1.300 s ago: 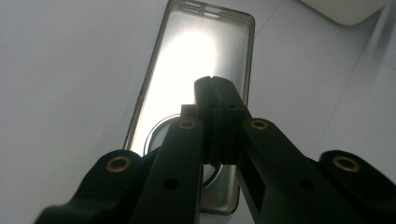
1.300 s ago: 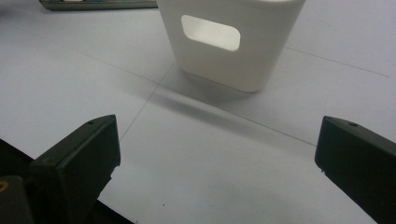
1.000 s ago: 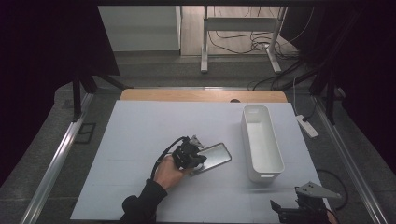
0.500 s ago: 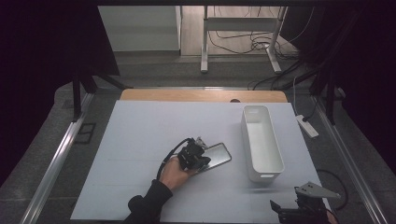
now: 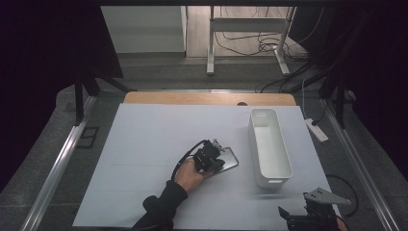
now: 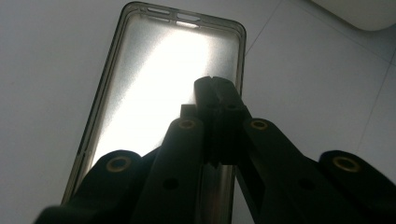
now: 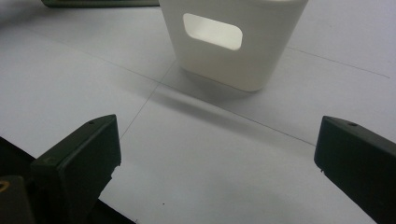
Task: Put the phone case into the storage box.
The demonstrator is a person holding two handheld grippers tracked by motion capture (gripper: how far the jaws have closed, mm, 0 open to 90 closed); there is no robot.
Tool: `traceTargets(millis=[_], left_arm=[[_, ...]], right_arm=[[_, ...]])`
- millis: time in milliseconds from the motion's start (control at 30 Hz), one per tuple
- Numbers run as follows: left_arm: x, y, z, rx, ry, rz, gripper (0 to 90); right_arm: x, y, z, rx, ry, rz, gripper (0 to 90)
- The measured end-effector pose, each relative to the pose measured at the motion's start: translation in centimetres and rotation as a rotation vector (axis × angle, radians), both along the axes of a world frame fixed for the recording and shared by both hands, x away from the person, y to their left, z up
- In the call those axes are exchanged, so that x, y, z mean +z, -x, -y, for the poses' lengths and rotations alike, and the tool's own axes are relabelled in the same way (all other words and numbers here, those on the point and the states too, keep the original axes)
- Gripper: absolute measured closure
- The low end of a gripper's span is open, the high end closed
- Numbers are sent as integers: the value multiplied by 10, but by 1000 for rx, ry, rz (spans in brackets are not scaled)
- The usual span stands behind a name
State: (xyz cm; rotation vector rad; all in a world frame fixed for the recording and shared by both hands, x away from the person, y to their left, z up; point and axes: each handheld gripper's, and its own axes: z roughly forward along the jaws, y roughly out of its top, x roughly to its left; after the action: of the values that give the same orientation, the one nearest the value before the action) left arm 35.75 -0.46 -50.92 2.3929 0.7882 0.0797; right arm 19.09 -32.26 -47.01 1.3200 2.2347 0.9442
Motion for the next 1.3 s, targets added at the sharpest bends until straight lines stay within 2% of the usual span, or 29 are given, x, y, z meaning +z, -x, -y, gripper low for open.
traceTargets(millis=[200,567,667,733,933,1300], left_arm=[[1,-4,11,-15,-24,17,893],[-4,-7,29,-34,-36,7,894],[-4,-4,30,-45,-36,6,893],[-3,-2,31,-71,-51,10,894],[-3,7,31,-94,-64,16,894],[-5,28,18,-104,-50,17,893]], right_arm=[[0,0,0,-1,0,-1,7],[0,0,0,-3,-1,-1,7],[0,0,0,-2,-1,-1,7],[0,0,0,-1,0,-1,7],[0,0,0,-3,0,-1,7],[0,0,0,-3,3,0,7]])
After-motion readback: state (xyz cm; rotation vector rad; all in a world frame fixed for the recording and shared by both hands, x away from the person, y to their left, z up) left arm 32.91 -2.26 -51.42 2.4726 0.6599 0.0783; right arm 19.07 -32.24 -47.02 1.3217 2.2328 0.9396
